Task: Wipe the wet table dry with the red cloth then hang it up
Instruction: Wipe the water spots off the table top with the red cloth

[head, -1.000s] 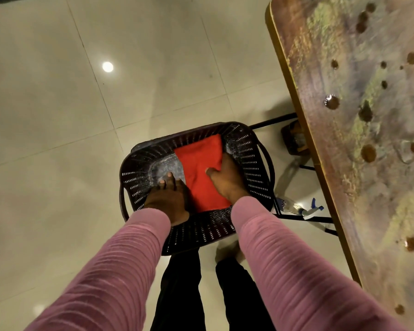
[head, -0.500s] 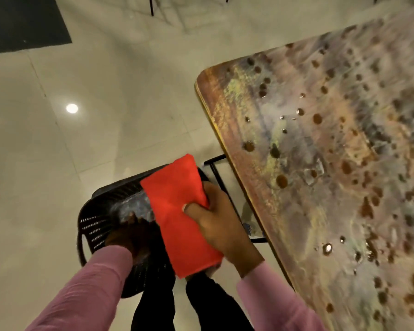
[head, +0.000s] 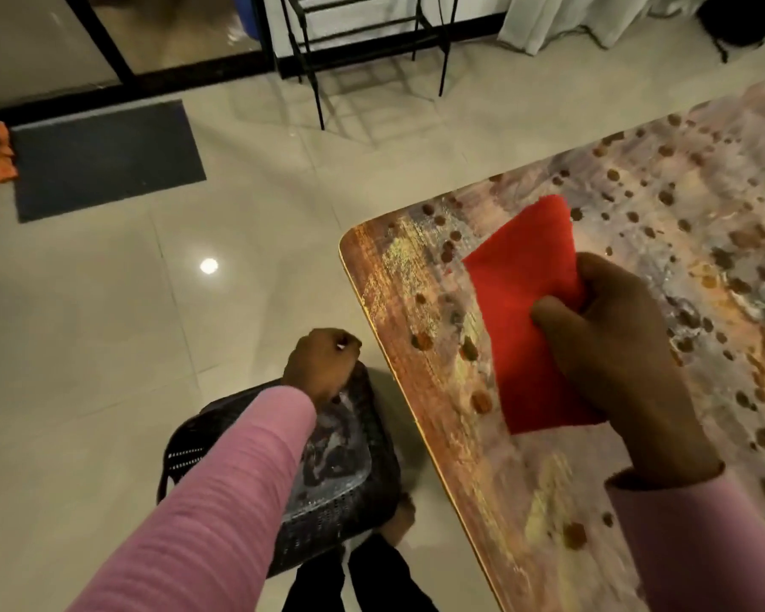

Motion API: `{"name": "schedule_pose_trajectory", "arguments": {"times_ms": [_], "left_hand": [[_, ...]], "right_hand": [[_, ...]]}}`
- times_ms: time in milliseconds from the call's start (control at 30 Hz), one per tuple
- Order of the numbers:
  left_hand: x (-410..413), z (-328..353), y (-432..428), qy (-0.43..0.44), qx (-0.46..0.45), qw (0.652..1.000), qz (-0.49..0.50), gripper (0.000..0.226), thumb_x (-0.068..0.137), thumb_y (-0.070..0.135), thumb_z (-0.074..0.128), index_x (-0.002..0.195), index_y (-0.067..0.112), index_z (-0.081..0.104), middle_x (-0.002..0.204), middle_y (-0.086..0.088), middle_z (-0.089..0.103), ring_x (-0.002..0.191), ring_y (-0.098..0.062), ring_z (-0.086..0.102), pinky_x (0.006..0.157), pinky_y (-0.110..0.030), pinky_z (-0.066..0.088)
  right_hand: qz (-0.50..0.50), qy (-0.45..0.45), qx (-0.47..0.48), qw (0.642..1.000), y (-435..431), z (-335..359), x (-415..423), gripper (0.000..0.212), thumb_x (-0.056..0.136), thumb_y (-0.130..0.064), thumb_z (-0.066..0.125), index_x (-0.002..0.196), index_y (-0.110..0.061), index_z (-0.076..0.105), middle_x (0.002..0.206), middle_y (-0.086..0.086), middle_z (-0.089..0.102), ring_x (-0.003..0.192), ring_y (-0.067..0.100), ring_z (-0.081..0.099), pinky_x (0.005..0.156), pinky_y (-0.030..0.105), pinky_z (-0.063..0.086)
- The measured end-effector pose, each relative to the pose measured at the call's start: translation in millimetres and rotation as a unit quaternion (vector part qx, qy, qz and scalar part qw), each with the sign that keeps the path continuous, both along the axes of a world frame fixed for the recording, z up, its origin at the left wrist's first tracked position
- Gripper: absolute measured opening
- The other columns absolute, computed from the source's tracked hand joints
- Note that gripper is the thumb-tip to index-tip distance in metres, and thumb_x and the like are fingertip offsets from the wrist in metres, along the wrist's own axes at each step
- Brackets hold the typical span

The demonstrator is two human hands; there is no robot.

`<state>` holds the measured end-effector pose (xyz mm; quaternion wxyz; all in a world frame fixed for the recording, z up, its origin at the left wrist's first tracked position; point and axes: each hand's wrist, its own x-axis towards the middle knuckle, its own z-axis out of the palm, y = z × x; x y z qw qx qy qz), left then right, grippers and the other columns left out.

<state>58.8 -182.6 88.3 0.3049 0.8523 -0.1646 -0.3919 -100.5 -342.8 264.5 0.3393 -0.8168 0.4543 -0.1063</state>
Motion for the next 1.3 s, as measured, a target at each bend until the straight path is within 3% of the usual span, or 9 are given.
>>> {"name": "schedule_pose_trajectory", "arguments": {"times_ms": [100, 200, 367, 533, 667, 867, 1033, 1200, 1300], "left_hand": [[15, 13, -27, 0.018, -0.083, 0.982, 0.171, 0.023, 0.095, 0.022, 0.05, 0.097, 0.014, 0.072, 0.072, 0.002, 0.072, 0.073, -0.017, 0.07, 0.067, -0.028, 0.053], [29, 19, -53, 0.056, -0.137, 0.947, 0.286, 0.034, 0.1, 0.033, 0.039, 0.086, 0.016, 0.065, 0.088, -0.01, 0.073, 0.086, -0.029, 0.069, 0.08, -0.04, 0.055], [44, 22, -83, 0.088, -0.164, 0.91, 0.371, 0.049, 0.102, 0.043, 0.027, 0.094, 0.012, 0.064, 0.104, -0.013, 0.068, 0.096, -0.031, 0.064, 0.092, -0.047, 0.052], [60, 18, -90, 0.096, -0.18, 0.908, 0.367, 0.046, 0.1, 0.044, 0.031, 0.082, 0.014, 0.06, 0.101, -0.016, 0.07, 0.098, -0.032, 0.066, 0.092, -0.047, 0.052], [70, 17, -99, 0.12, -0.211, 0.901, 0.359, 0.044, 0.099, 0.041, 0.037, 0.091, 0.011, 0.069, 0.097, -0.012, 0.073, 0.091, -0.028, 0.068, 0.085, -0.038, 0.053], [74, 11, -109, 0.147, -0.234, 0.902, 0.331, 0.036, 0.098, 0.026, 0.037, 0.08, 0.019, 0.067, 0.087, -0.006, 0.07, 0.086, -0.025, 0.065, 0.079, -0.034, 0.051], [81, 8, -107, 0.131, -0.222, 0.927, 0.272, 0.032, 0.096, 0.019, 0.04, 0.072, 0.023, 0.062, 0.083, 0.0, 0.066, 0.08, -0.019, 0.061, 0.076, -0.031, 0.046], [85, 13, -107, 0.234, -0.248, 0.886, 0.315, 0.019, 0.097, 0.018, 0.046, 0.091, 0.017, 0.064, 0.072, 0.003, 0.064, 0.06, -0.009, 0.061, 0.049, -0.015, 0.046], [88, 10, -106, 0.233, -0.233, 0.896, 0.298, 0.024, 0.099, 0.021, 0.043, 0.112, 0.016, 0.063, 0.085, 0.001, 0.064, 0.069, -0.011, 0.062, 0.054, -0.016, 0.048]], "right_hand": [[0.029, 0.041, -0.173, 0.984, -14, -11, 14, 0.018, 0.086, -0.022, 0.057, 0.103, -0.015, 0.059, 0.07, -0.005, 0.052, 0.051, 0.006, 0.05, 0.043, 0.014, 0.032], [0.082, 0.122, -0.145, 0.979, -11, -36, 32, 0.032, 0.091, -0.033, 0.051, 0.121, -0.022, 0.052, 0.087, 0.003, 0.059, 0.061, 0.019, 0.055, 0.052, 0.025, 0.045], [0.175, 0.212, -0.156, 0.949, 22, -72, 56, 0.035, 0.082, -0.029, 0.049, 0.115, -0.023, 0.057, 0.102, 0.009, 0.058, 0.089, 0.031, 0.057, 0.078, 0.041, 0.05], [0.149, 0.217, -0.156, 0.952, 28, -95, 63, 0.055, 0.082, -0.049, 0.048, 0.13, -0.024, 0.04, 0.136, 0.017, 0.039, 0.126, 0.04, 0.036, 0.103, 0.056, 0.032], [0.185, 0.224, -0.173, 0.941, 35, -109, 67, 0.064, 0.088, -0.058, 0.035, 0.146, -0.038, 0.019, 0.156, 0.013, 0.016, 0.137, 0.043, 0.022, 0.104, 0.059, 0.024], [0.203, 0.166, -0.194, 0.945, 30, -118, 64, 0.045, 0.095, -0.038, 0.041, 0.139, -0.03, 0.045, 0.147, 0.01, 0.036, 0.125, 0.037, 0.036, 0.101, 0.052, 0.036], [0.138, 0.168, -0.172, 0.961, 10, -118, 84, 0.046, 0.093, -0.028, 0.043, 0.139, -0.027, 0.047, 0.149, 0.007, 0.033, 0.128, 0.036, 0.033, 0.103, 0.055, 0.035], [0.216, 0.128, -0.205, 0.946, 44, -117, 83, 0.045, 0.086, -0.024, 0.061, 0.131, -0.021, 0.057, 0.14, 0.014, 0.045, 0.118, 0.038, 0.045, 0.095, 0.05, 0.043], [0.234, 0.122, -0.212, 0.941, 37, -118, 78, 0.043, 0.088, -0.031, 0.055, 0.13, -0.02, 0.058, 0.139, 0.015, 0.047, 0.117, 0.038, 0.047, 0.095, 0.052, 0.044]]}}
